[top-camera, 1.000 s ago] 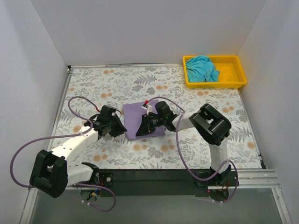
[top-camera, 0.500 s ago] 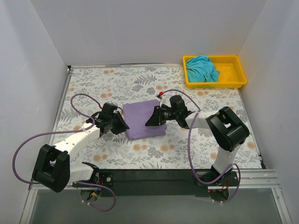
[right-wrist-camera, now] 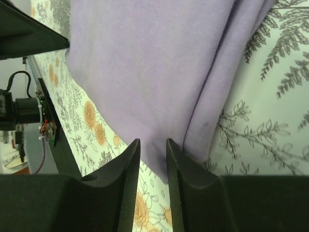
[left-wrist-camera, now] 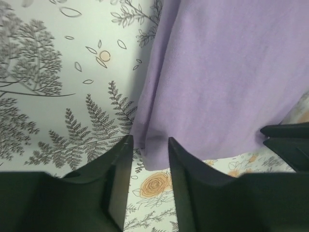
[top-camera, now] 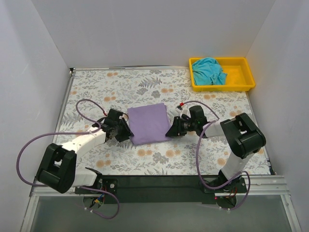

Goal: Fold and stack the t-shirts
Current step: Neatly place the folded tshirt to the corner

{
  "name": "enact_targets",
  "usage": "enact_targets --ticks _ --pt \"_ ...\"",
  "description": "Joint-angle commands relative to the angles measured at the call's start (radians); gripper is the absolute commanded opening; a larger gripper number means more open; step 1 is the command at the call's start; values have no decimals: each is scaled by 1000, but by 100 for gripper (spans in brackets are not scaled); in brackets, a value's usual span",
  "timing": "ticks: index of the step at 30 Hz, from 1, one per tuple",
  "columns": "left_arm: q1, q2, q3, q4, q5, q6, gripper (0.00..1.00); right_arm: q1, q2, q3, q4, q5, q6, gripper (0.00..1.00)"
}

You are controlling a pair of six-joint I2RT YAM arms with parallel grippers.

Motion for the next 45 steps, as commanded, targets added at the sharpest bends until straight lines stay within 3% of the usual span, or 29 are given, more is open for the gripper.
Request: enact_targets --ticks 1,4,10,12,16,20,21,25,32,38,40,41,44,45 --pt "3 -102 64 -64 -112 16 36 -5 -118 41 -226 94 -124 31" --pt "1 -127 92 -112 -139 35 53 -5 -184 109 -457 209 -186 37" --pt "1 -103 89 -108 -125 33 72 1 -265 222 -696 366 -249 47" --pt "1 -72 89 -85 -116 35 73 -1 -300 238 -754 401 -255 48" --pt "-2 -14 103 -54 -107 40 74 1 -357 253 -837 461 -257 65" --pt "-11 46 124 -31 -95 40 74 -1 -424 264 -894 519 -257 76" --pt "-17 66 130 -28 -96 38 74 -1 -456 270 -921 533 -258 83" --pt "-40 120 144 -12 -98 23 74 -5 -530 294 -987 603 -266 91" --pt "-89 209 163 -43 -119 -29 64 -13 -667 315 -1072 712 -298 93" --pt "-155 301 199 -100 -157 -72 48 -13 -785 307 -1103 777 -327 96" --pt "-155 313 198 -108 -180 -98 39 -16 -811 308 -1116 783 -343 96" --pt "-155 318 203 -114 -194 -101 28 -16 -819 310 -1121 783 -349 96" --pt "-146 339 233 -155 -272 -89 12 -16 -846 314 -1142 772 -370 96" --pt "-142 359 273 -172 -297 -80 3 -16 -862 316 -1153 769 -375 96"
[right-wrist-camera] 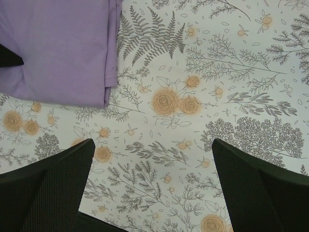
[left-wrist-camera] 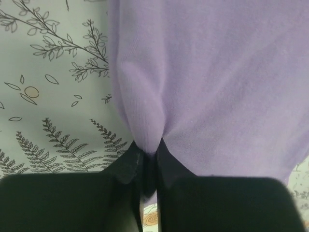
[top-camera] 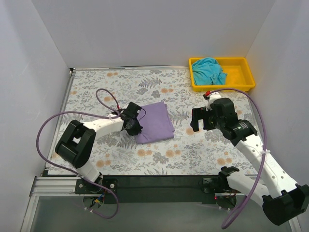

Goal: Fold and stack the t-shirts
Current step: Neatly place the folded tshirt to the corner

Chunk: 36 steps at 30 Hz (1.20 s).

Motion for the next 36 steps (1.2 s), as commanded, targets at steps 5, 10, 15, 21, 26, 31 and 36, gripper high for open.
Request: enact_targets --ticks 5,10,15,21,26,31,36 --pt "107 123 151 -168 -242 157 0 -4 -73 49 -55 -5 -58 96" --pt "271 204 310 -159 -275 352 0 -4 -76 66 -60 19 -71 96" --pt "434 344 511 -163 -349 545 0 -4 -38 98 -58 64 -97 96" --pt "608 565 818 -167 -446 680 0 -4 50 162 -60 130 -123 96" --pt "675 749 1101 -148 -554 803 0 -6 154 205 -60 162 -107 95" --pt "710 891 1278 -113 -620 916 0 -7 245 246 -60 170 -94 95" --pt "732 913 1326 0 -676 1028 0 -6 302 282 -60 179 -84 95"
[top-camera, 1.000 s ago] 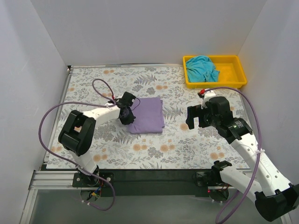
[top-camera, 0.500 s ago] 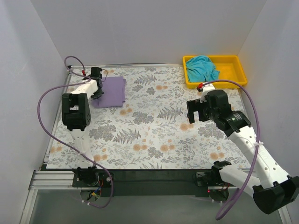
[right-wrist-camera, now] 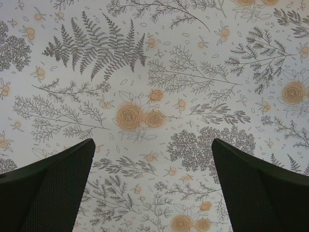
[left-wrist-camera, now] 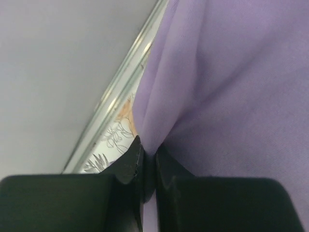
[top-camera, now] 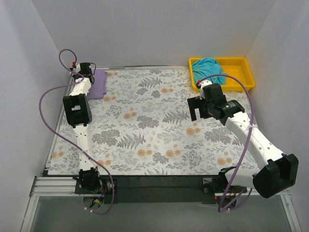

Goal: Fold and stack the t-shirts
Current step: Neatly place the folded tshirt to the corner

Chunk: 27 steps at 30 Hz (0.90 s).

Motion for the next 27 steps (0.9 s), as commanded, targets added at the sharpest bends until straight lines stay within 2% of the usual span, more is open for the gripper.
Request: enact_targets --ticks 1,5,8,10,11,12,14,15,18,21,24,27 --pt "20 -20 35 111 -95 127 0 -5 28 71 20 27 11 95" --pt "30 -6 36 195 -117 232 0 -5 71 100 22 28 18 95" --pt "37 9 36 232 -137 263 5 -5 103 126 22 28 17 94" --pt "42 3 29 231 -135 253 15 -5 120 140 22 28 18 94" --pt "44 -3 15 232 -135 247 30 -5 125 145 22 28 20 94" --pt "44 -15 9 232 -128 229 39 -7 126 154 23 27 21 94" --pt "44 -33 -17 226 -114 201 52 -5 129 158 23 27 23 95" --pt "44 -56 -24 208 -97 183 63 -5 126 160 23 30 21 94" --pt "44 -87 -40 151 -57 100 75 -5 102 154 25 44 24 94" --pt "44 -147 -50 68 9 -27 82 -4 50 134 26 65 24 94" --pt "42 -252 -80 -1 142 -162 87 -5 -22 114 27 116 26 95" --pt "33 -394 -183 -16 268 -250 89 -7 -111 91 28 139 27 96"
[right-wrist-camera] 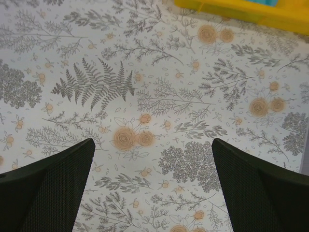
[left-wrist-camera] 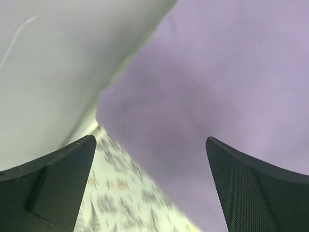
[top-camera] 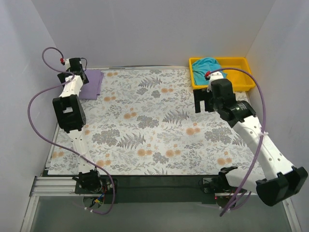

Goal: Fold and stack the t-shirts
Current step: Neatly place the folded tshirt to the corner

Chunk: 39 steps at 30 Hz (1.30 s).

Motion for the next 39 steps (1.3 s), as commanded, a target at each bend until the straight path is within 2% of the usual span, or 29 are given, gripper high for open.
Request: enact_targets --ticks 1,2,8,9,15,16,21,26,33,39 --pt "-16 -261 -100 -61 183 -177 90 -8 -137 -20 24 68 8 96" --pt "-18 -341 -129 -64 252 -206 91 -8 -163 -29 24 70 9 96" --pt "-21 -665 -394 -71 432 -289 91 -8 -389 -69 10 90 16 98" --pt "-21 -774 -427 -76 468 -304 91 -9 -413 -71 -3 96 17 98" --pt "-21 -1199 -693 -79 532 -349 91 -8 -596 -80 -40 117 13 98" --pt "-21 -1314 -715 -91 542 -353 92 -9 -634 -83 -45 127 7 98" --pt "-42 -1514 -824 -221 501 -416 96 -8 -734 -117 -46 114 -15 98" --pt "-66 -1754 -948 -251 487 -439 96 -8 -798 -161 -43 99 -63 98" --pt "-67 -1927 -1019 -357 487 -444 98 -8 -815 -183 -42 128 -61 98" --pt "-66 -2083 -1096 -312 466 -468 98 -8 -815 -190 -37 131 -66 98"
